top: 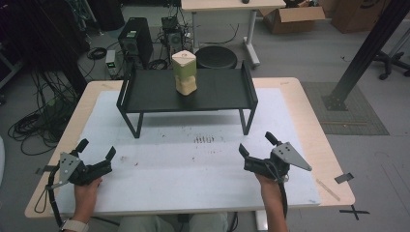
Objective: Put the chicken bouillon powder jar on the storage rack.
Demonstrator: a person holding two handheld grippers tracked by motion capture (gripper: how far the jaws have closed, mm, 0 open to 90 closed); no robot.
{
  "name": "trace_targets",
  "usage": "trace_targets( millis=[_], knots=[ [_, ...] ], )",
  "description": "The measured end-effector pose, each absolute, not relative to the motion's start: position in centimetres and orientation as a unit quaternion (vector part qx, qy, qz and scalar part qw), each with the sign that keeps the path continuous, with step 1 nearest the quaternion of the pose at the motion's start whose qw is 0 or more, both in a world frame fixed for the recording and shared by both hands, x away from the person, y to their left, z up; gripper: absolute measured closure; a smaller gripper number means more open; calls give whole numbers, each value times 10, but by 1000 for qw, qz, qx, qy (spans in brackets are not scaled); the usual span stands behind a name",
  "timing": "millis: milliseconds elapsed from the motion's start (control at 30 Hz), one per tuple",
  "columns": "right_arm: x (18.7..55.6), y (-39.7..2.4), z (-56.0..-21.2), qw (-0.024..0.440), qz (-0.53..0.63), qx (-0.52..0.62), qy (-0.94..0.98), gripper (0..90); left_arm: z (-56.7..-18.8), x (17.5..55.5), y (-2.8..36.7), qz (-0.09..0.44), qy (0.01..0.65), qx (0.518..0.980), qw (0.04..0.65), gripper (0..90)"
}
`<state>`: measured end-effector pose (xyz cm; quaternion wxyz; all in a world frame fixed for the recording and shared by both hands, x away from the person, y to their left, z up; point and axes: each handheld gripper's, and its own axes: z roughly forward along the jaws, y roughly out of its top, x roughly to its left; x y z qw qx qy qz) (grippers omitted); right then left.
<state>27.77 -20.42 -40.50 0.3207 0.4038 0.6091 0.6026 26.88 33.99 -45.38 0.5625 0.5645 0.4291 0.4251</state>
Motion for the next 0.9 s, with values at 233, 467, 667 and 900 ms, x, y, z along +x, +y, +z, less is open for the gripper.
trace_targets(
  millis=[233, 467, 667, 900],
  knots=[
    [279, -206, -417, 323, 600, 409, 607, 0, -454, 269, 340, 425, 429, 564, 563, 3],
    [280, -207, -432, 328, 590, 417, 609, 0, -454, 269, 340, 425, 429, 564, 563, 3],
    [280, -206, -440, 337, 580, 419, 612, 0, -454, 269, 339, 426, 428, 565, 562, 3],
    [279, -206, -446, 342, 577, 421, 611, 0, -454, 269, 339, 426, 428, 565, 562, 2]
  ],
)
